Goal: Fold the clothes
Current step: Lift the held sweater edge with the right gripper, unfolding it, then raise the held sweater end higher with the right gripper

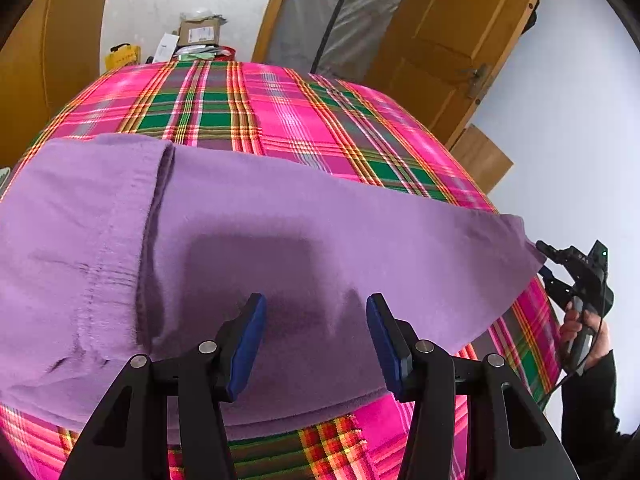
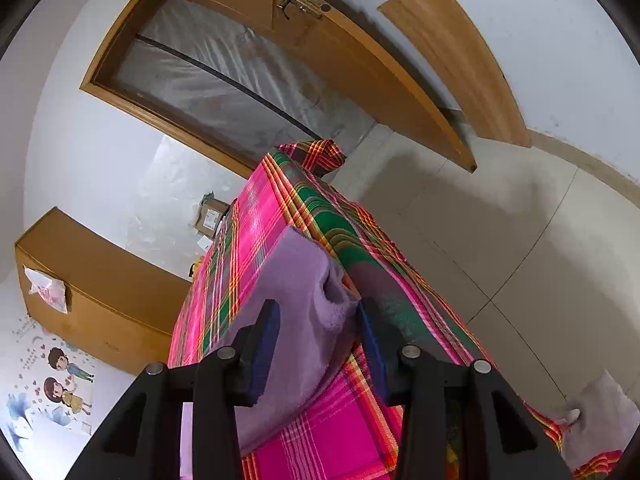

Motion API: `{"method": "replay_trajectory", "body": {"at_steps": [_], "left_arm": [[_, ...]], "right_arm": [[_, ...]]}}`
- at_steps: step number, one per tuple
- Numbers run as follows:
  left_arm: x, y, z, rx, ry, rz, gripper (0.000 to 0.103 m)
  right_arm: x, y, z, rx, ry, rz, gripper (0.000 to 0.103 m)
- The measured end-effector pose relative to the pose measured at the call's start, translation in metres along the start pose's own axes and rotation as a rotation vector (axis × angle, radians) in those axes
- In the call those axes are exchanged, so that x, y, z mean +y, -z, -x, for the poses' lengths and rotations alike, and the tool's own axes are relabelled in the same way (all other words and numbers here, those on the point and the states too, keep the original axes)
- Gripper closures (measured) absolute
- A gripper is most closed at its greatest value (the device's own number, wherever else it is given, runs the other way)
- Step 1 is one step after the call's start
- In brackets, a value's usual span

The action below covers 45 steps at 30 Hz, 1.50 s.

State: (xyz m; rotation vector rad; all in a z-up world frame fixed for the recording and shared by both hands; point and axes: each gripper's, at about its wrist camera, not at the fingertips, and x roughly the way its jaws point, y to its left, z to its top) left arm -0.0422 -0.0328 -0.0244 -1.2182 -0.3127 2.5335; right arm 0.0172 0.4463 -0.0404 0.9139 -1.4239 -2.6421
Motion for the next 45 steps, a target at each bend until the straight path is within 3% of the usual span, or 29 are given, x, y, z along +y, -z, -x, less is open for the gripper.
{"method": "replay_trajectory", "body": {"at_steps": [3, 7, 14, 18, 20, 26, 45], "left_arm": [[0.001, 0.000, -0.001, 0.002, 0.004, 0.005, 0.049], [0.003, 0.001, -0.002, 0.003, 0.009, 0.012, 0.049], [0.003, 0.002, -0.004, -0.003, 0.009, 0.008, 0.049], [-0.001, 0.000, -0.004, -0.004, 0.018, -0.005, 0.049], [-0.006, -0.002, -0.003, -0.012, 0.025, -0.026, 0.049], [-0.018, -0.003, -0.012, -0.007, 0.026, -0.077, 0.049], [-0.033, -0.005, -0.020, 0.011, -0.037, -0.129, 0.047]], "right_arm": [[0.000, -0.002, -0.005, 0.014, -0.002, -0.007, 0.066], [0.007, -0.003, -0.013, 0.036, 0.005, 0.014, 0.091], [0.019, -0.002, -0.016, 0.047, -0.022, 0.053, 0.090], [0.015, -0.003, -0.025, 0.090, 0.016, 0.027, 0.088], [0.014, -0.003, -0.027, 0.097, 0.038, 0.031, 0.091], [0.021, -0.003, -0.025, 0.072, 0.064, 0.057, 0.093], [0.055, 0.000, -0.004, 0.031, -0.031, 0.100, 0.093]]}}
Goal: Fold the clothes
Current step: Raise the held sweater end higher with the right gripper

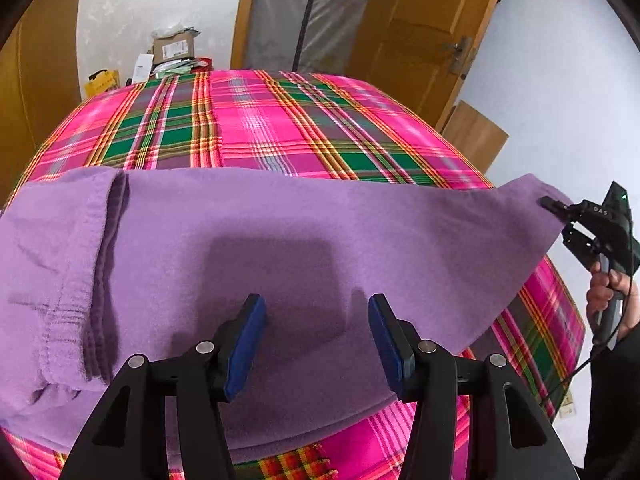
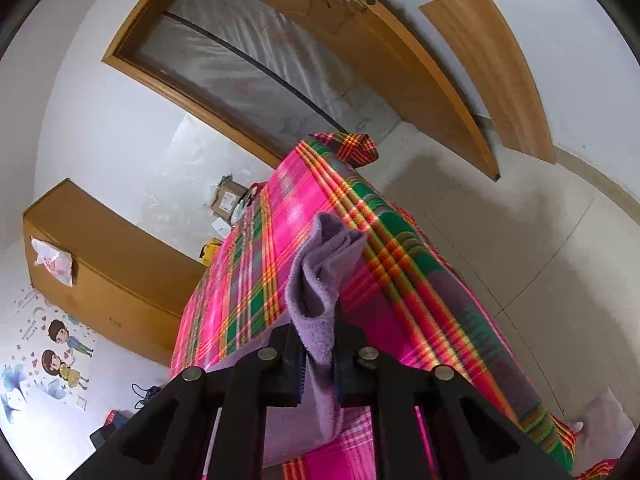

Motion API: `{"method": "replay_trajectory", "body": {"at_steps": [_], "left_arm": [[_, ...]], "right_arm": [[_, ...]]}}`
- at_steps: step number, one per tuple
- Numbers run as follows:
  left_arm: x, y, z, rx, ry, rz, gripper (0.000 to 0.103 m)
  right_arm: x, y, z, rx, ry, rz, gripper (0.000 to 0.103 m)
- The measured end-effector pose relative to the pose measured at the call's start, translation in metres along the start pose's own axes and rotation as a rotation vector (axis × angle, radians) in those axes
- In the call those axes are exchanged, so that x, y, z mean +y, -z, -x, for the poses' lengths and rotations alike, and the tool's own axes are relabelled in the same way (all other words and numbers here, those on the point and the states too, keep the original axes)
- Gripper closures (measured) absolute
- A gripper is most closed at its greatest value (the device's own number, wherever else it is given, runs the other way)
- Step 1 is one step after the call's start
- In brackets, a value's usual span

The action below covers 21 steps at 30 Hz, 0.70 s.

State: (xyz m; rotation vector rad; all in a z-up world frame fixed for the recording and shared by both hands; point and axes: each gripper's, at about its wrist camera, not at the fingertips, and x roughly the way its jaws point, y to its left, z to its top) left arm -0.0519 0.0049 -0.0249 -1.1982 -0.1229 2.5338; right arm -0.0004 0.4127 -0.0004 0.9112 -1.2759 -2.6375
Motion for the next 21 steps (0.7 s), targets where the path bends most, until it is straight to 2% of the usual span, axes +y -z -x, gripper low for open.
{"method": "replay_trajectory", "body": {"at_steps": [14, 21], "left_arm": [[-0.022, -0.019, -0.013, 0.026, -0.060, -0.078, 0.047], [-0.044, -0.040, -0.032, 0.033, -0.033, -0.141, 0.046]], "right_arm": [[0.006, 0.002, 0.004, 0.003, -0.033, 0.005, 0.093], [0.006, 0.000, 0.006, 0.001, -0.054, 0.003, 0.093]]}}
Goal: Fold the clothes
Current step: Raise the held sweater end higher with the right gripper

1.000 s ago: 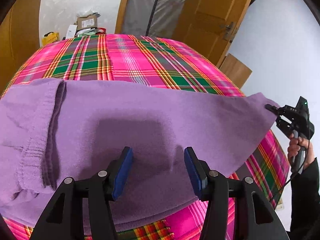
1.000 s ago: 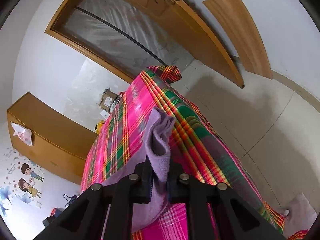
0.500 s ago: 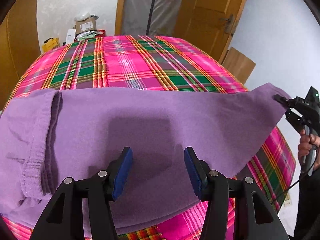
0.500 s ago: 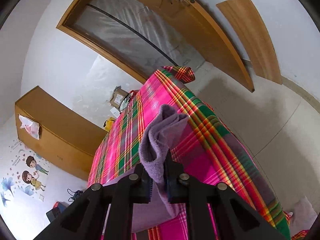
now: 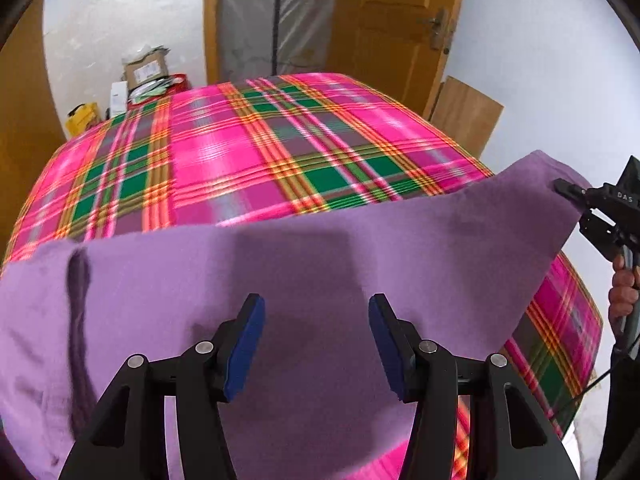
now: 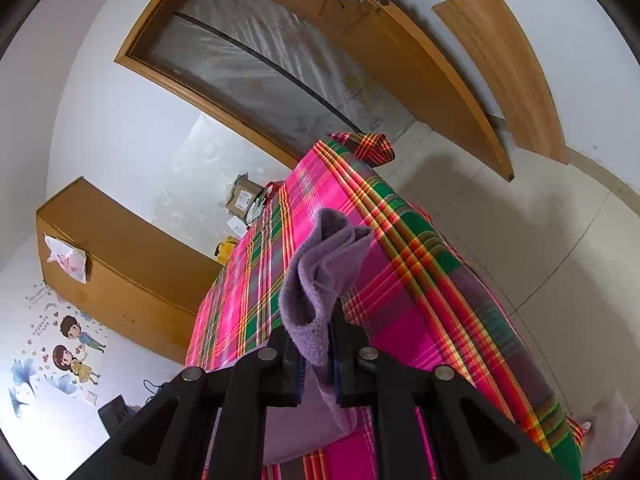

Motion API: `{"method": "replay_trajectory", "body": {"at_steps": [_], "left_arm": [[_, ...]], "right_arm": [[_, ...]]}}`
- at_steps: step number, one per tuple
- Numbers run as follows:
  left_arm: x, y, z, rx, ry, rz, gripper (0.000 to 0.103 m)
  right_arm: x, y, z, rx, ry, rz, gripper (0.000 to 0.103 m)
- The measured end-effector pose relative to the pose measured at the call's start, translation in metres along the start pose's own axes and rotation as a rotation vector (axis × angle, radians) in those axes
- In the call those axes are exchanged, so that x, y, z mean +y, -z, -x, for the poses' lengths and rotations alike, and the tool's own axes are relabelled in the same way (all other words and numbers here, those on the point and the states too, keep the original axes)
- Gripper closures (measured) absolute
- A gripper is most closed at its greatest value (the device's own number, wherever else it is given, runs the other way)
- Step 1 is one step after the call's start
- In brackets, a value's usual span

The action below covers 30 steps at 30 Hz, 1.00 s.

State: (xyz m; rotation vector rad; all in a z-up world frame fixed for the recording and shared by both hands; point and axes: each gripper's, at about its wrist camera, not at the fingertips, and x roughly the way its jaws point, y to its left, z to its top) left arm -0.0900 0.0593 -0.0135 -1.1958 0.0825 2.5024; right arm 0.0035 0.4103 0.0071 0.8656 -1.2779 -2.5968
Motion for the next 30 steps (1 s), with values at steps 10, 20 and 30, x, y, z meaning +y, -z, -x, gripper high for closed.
{"method": "replay_trajectory", "body": {"at_steps": [10, 20, 30], "left_arm": [[-0.035, -0.033, -0.042, 0.032, 0.095, -0.061, 0.046], [-0.051, -0.057, -0.075, 0.051, 0.010, -0.096, 0.046], [-0.064, -0.040, -0.061, 0.042, -0.017, -0.158, 0.046]], "right_arm": [[-0.006, -0.001, 0.000, 0.007, -0.021, -0.020, 0.093], [-0.013, -0.006, 0.008, 0.003, -0.055, -0.036, 0.093], [-0.004, -0.006, 0.008, 0.002, -0.085, -0.018, 0.093]]}}
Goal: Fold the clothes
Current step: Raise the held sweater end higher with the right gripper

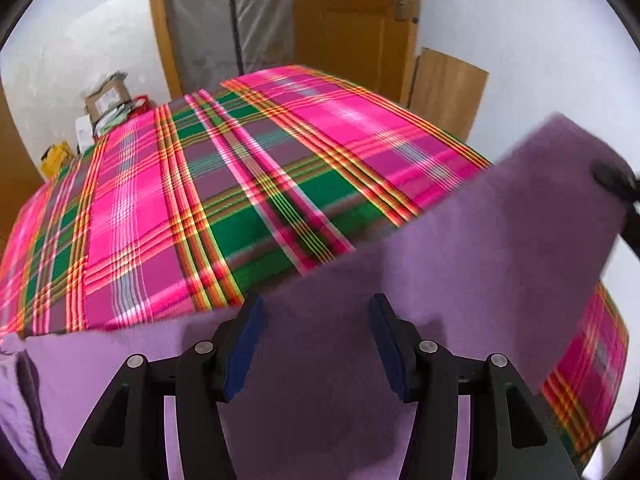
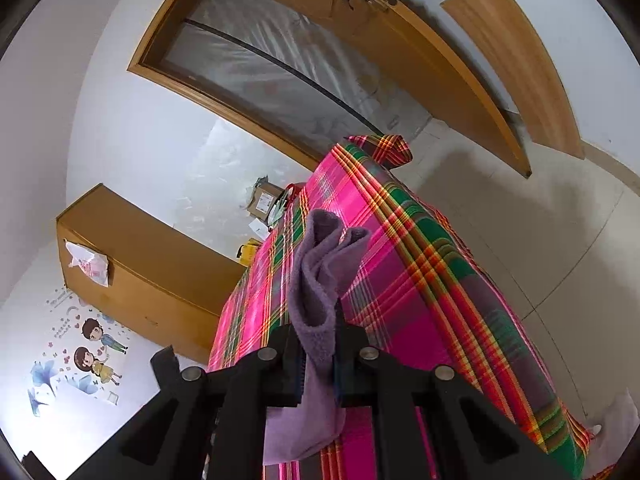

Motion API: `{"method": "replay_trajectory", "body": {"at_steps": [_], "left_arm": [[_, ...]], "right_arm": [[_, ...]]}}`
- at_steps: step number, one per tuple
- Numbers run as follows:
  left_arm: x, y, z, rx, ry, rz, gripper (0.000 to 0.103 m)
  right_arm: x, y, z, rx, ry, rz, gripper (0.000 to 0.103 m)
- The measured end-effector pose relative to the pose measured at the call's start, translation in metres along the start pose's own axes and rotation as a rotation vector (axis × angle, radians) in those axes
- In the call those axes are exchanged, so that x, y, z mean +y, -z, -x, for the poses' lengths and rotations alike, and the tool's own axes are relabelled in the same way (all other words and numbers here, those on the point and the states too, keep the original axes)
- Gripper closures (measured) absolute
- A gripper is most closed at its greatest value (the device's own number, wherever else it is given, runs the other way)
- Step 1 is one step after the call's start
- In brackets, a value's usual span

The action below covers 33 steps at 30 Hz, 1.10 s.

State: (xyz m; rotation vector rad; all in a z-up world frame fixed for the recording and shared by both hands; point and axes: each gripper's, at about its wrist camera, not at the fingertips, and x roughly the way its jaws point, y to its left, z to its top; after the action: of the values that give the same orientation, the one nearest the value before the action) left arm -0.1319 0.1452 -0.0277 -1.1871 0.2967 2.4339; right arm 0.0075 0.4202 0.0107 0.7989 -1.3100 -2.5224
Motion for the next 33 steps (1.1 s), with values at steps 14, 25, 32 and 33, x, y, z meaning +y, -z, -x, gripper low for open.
{"method": "replay_trajectory", "body": {"at_steps": [14, 25, 32, 33], "left_arm": [[-0.037, 0.059, 0.043, -0.033, 0.062, -0.114, 0.045], [-0.001, 0.063, 0.062, -0.066, 0.096, 0.038, 0.045], [0.024, 0.065, 0.069, -0.089, 0.067, 0.098, 0.045], [0.028, 0.066, 0.070, -0.090, 0.059, 0.109, 0.045]], "right_arm": [[0.019, 0.002, 0.005, -0.004, -0.019, 0.031, 0.093], [0.071, 0.003, -0.002, 0.018, -0.074, 0.123, 0.093], [0.114, 0.012, -0.025, 0.080, -0.124, 0.198, 0.093], [0.121, 0.015, -0.030, 0.092, -0.131, 0.210, 0.093]]}}
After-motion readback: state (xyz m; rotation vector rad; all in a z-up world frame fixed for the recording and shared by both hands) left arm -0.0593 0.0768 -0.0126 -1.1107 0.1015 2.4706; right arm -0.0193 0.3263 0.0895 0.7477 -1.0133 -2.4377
